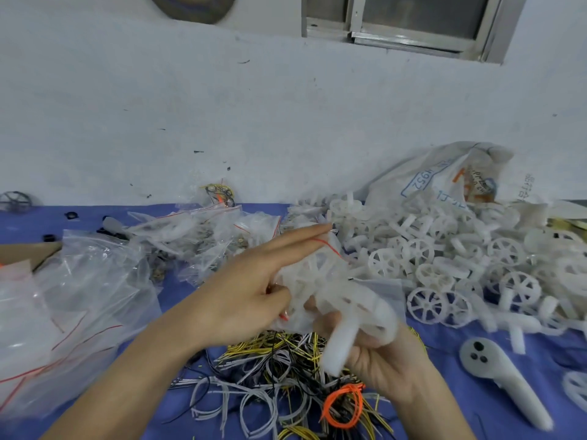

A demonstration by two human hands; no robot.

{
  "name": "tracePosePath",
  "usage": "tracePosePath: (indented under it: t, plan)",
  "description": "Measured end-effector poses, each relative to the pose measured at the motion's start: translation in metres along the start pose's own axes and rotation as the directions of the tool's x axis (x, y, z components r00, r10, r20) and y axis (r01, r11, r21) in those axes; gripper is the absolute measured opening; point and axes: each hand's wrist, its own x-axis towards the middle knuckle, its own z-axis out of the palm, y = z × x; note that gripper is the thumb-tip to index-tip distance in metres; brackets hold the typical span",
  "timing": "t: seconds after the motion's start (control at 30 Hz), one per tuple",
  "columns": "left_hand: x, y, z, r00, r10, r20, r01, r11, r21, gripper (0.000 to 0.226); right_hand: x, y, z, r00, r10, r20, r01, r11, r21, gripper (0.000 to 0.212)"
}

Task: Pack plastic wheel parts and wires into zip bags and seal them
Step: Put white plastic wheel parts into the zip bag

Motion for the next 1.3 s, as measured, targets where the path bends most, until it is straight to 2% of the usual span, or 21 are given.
tracePosePath:
  t: [0.03, 0.1, 0.17, 0.2, 0.27, 0.4, 0.5, 0.57, 0.7, 0.77, 0.83, 0.93, 0.97, 1.0, 1.07, 1.13, 1.17, 1.2, 1.23, 1.27, 1.3]
  plan:
    - [0.0, -0.002, 0.001, 1.0, -0.016, 0.025, 0.013, 0.994, 0.113, 0.081, 0.001, 0.002, 0.0, 0.999, -0.037, 0.009, 0.037, 0.999, 0.012, 0.052]
    - [-0.002, -0.001, 0.002, 0.997, -0.053, 0.062, 0.031, 0.952, 0.304, 0.079, 0.003, 0.001, -0.001, 0.997, -0.043, -0.061, 0.04, 0.998, -0.041, 0.044]
    - [-0.004, 0.004, 0.004, 0.995, -0.041, 0.089, 0.003, 0.919, 0.393, 0.074, 0.005, 0.003, 0.001, 0.968, -0.095, -0.232, 0.062, 0.987, -0.145, 0.014]
    - [-0.005, 0.007, 0.006, 0.994, -0.03, 0.104, -0.015, 0.911, 0.412, 0.07, 0.008, 0.004, 0.003, 0.947, -0.148, -0.284, 0.096, 0.977, -0.188, 0.015]
    - [-0.005, 0.011, 0.012, 0.993, -0.045, 0.113, -0.01, 0.893, 0.449, 0.068, 0.011, 0.01, 0.006, 0.95, -0.163, -0.267, 0.129, 0.982, -0.141, 0.029]
    - [-0.007, 0.006, 0.019, 0.991, -0.134, 0.019, 0.107, 0.861, 0.496, 0.074, 0.018, 0.018, 0.011, 0.89, -0.288, -0.353, 0.244, 0.956, -0.166, 0.032]
    - [-0.011, 0.005, 0.024, 0.981, -0.193, -0.035, 0.183, 0.838, 0.513, 0.078, 0.025, 0.018, 0.012, 0.839, -0.404, -0.364, 0.35, 0.914, -0.207, 0.022]
    - [-0.012, 0.009, 0.03, 0.969, -0.244, -0.041, 0.228, 0.818, 0.529, 0.079, 0.029, 0.018, 0.011, 0.818, -0.449, -0.359, 0.376, 0.89, -0.257, 0.028]
    - [-0.011, 0.011, 0.038, 0.957, -0.287, -0.049, 0.269, 0.806, 0.527, 0.082, 0.036, 0.02, 0.006, 0.842, -0.501, -0.2, 0.366, 0.803, -0.47, 0.029]
    - [-0.013, 0.01, 0.044, 0.958, -0.286, -0.04, 0.27, 0.842, 0.467, 0.084, 0.04, 0.02, 0.004, 0.83, -0.536, -0.153, 0.346, 0.712, -0.611, 0.037]
    - [-0.014, 0.009, 0.051, 0.961, -0.273, -0.034, 0.266, 0.889, 0.373, 0.085, 0.044, 0.02, 0.002, 0.807, -0.577, -0.125, 0.283, 0.564, -0.776, 0.045]
    - [-0.014, 0.006, 0.057, 0.965, -0.248, -0.083, 0.261, 0.932, 0.249, 0.084, 0.046, 0.019, 0.003, 0.799, -0.601, -0.007, 0.118, 0.169, -0.979, 0.051]
    - [-0.013, 0.003, 0.058, 0.963, -0.246, -0.111, 0.265, 0.939, 0.221, 0.083, 0.044, 0.02, 0.003, 0.814, -0.58, 0.031, 0.078, 0.058, -0.995, 0.049]
    - [-0.012, -0.001, 0.059, 0.959, -0.244, -0.142, 0.269, 0.942, 0.201, 0.084, 0.041, 0.02, 0.004, 0.835, -0.548, 0.056, 0.064, -0.006, -0.998, 0.047]
    - [-0.01, -0.009, 0.06, 0.952, -0.231, -0.2, 0.264, 0.951, 0.159, 0.086, 0.03, 0.019, 0.008, 0.873, -0.478, 0.1, 0.12, 0.012, -0.993, 0.041]
    - [-0.009, -0.016, 0.062, 0.947, -0.223, -0.233, 0.252, 0.962, 0.104, 0.087, 0.012, 0.016, 0.01, 0.865, -0.48, 0.149, 0.206, 0.069, -0.976, 0.031]
    - [-0.01, -0.018, 0.063, 0.943, -0.232, -0.239, 0.258, 0.963, 0.083, 0.086, -0.001, 0.012, 0.008, 0.847, -0.503, 0.173, 0.226, 0.046, -0.973, 0.028]
    - [-0.011, -0.021, 0.064, 0.939, -0.238, -0.248, 0.264, 0.962, 0.075, 0.086, -0.015, 0.005, 0.004, 0.824, -0.534, 0.192, 0.212, -0.024, -0.977, 0.027]
    - [-0.013, -0.024, 0.064, 0.936, -0.232, -0.263, 0.261, 0.962, 0.08, 0.086, -0.029, -0.006, -0.004, 0.797, -0.57, 0.201, 0.142, -0.146, -0.979, 0.026]
    - [-0.015, -0.028, 0.064, 0.935, -0.219, -0.281, 0.252, 0.963, 0.09, 0.086, -0.045, -0.022, -0.014, 0.774, -0.605, 0.184, -0.003, -0.294, -0.956, 0.024]
    - [-0.017, -0.032, 0.064, 0.934, -0.206, -0.293, 0.244, 0.965, 0.099, 0.087, -0.062, -0.04, -0.025, 0.771, -0.625, 0.123, -0.214, -0.435, -0.875, 0.018]
